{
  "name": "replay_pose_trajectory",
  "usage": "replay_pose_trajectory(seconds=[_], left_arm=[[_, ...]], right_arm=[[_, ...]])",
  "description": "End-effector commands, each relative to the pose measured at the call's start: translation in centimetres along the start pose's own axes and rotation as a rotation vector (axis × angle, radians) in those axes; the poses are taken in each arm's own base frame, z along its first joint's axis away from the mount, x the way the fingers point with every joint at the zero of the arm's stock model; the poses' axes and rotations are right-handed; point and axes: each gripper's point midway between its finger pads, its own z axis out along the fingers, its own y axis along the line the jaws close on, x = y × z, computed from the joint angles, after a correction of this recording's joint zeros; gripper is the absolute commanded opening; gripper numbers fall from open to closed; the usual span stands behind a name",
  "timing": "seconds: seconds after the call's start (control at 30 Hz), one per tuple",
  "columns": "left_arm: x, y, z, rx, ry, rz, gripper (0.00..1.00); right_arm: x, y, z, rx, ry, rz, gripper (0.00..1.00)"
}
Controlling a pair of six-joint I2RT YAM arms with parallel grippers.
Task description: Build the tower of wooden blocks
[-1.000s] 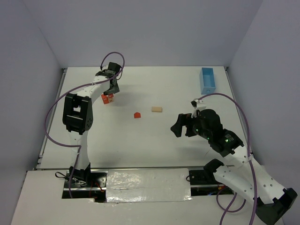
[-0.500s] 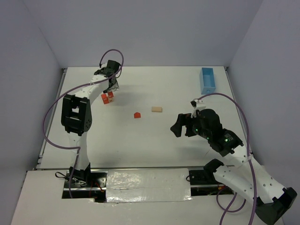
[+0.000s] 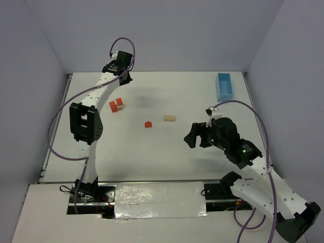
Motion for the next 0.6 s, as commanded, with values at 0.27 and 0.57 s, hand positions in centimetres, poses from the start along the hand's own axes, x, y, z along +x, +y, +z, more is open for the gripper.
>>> replay_pose_trajectory(seconds=[0.27,0.57], left_arm=[[2.6,-1.3,4.3,-0.045,0.068,0.011,0.0],[4.5,0.2,5.7,-0.109,0.092,-0.005,0.0]], right_arm=[[-1.1,0.6,0.0,-0.024,-0.046,-0.02,1.0],[-1.0,0.7,0.0,-0.031,-0.041,-0.02,1.0]])
